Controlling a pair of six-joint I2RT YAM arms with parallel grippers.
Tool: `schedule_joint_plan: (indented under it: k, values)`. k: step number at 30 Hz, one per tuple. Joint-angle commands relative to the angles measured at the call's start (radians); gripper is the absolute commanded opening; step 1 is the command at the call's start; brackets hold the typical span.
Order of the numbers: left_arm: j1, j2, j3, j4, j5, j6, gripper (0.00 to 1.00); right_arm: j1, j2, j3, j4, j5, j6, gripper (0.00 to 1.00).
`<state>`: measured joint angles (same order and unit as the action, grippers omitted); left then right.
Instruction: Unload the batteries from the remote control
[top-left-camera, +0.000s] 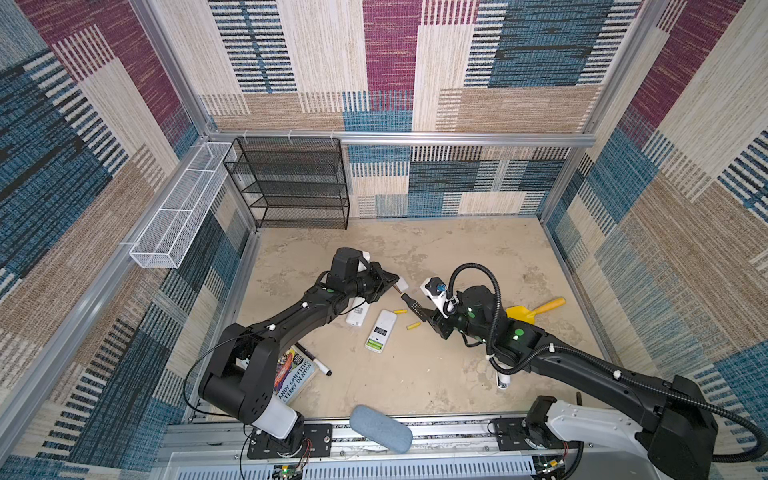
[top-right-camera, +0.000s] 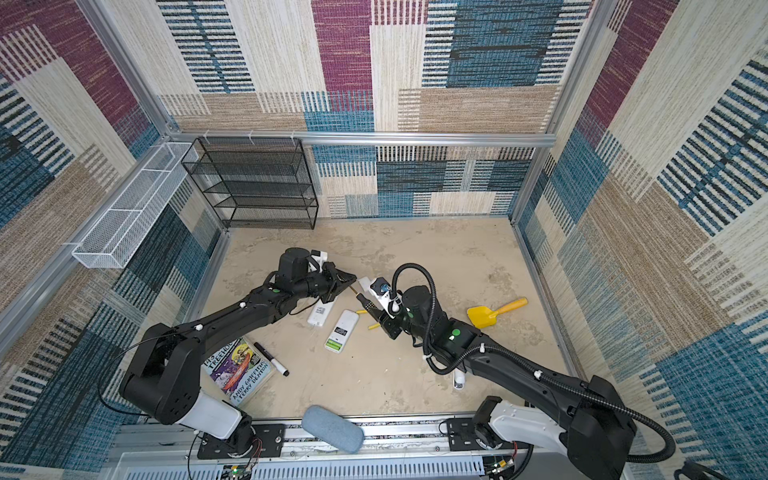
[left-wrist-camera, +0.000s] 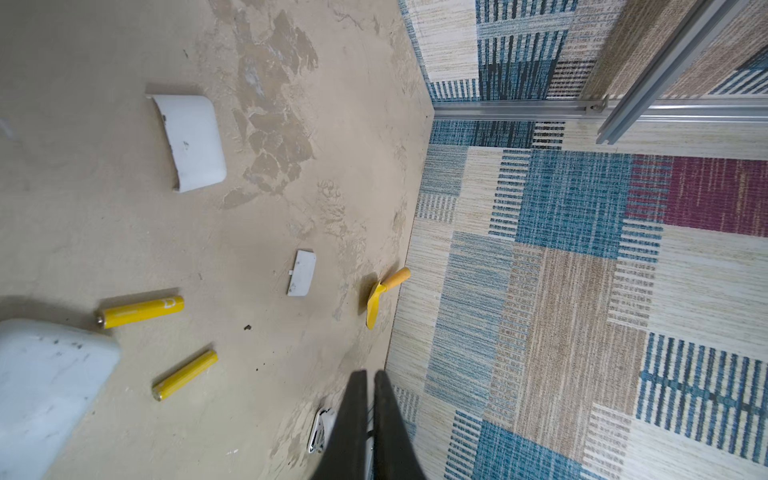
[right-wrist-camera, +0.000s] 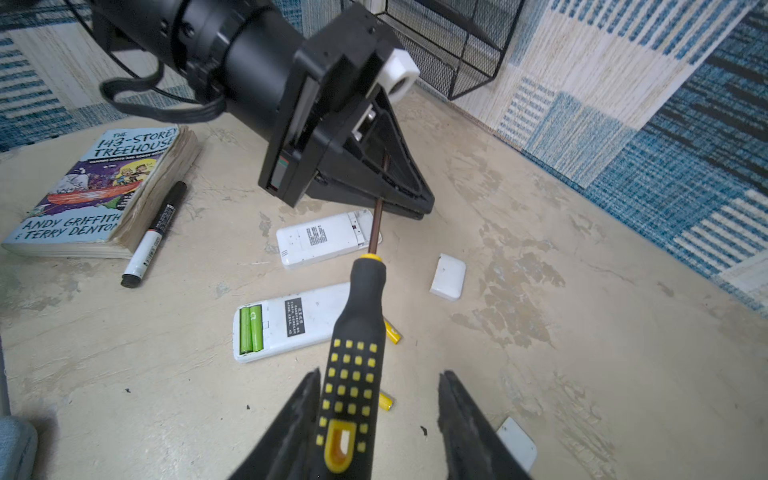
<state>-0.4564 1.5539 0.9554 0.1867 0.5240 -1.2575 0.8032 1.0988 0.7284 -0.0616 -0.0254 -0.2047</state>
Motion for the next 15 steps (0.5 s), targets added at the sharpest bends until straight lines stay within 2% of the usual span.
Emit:
schedule_joint_plan:
  k: [1, 8, 11, 15]
  values:
    - [0.002, -0.001, -0.012, 0.070, 0.013, -0.055, 0.00, -0.019, -0.008, 0.006, 0.036, -0.074, -0.096, 0.57]
    - [0.016, -0.005, -0.024, 0.109, 0.028, -0.117, 0.00, -0.061, -0.011, 0.014, 0.024, -0.109, -0.181, 0.61]
    - [0.022, -0.003, -0.031, 0.135, 0.033, -0.146, 0.00, -0.069, -0.014, 0.005, 0.022, -0.150, -0.189, 0.59]
    - [0.028, -0.005, -0.036, 0.153, 0.040, -0.171, 0.00, -0.074, 0.005, 0.011, -0.003, -0.149, -0.169, 0.55]
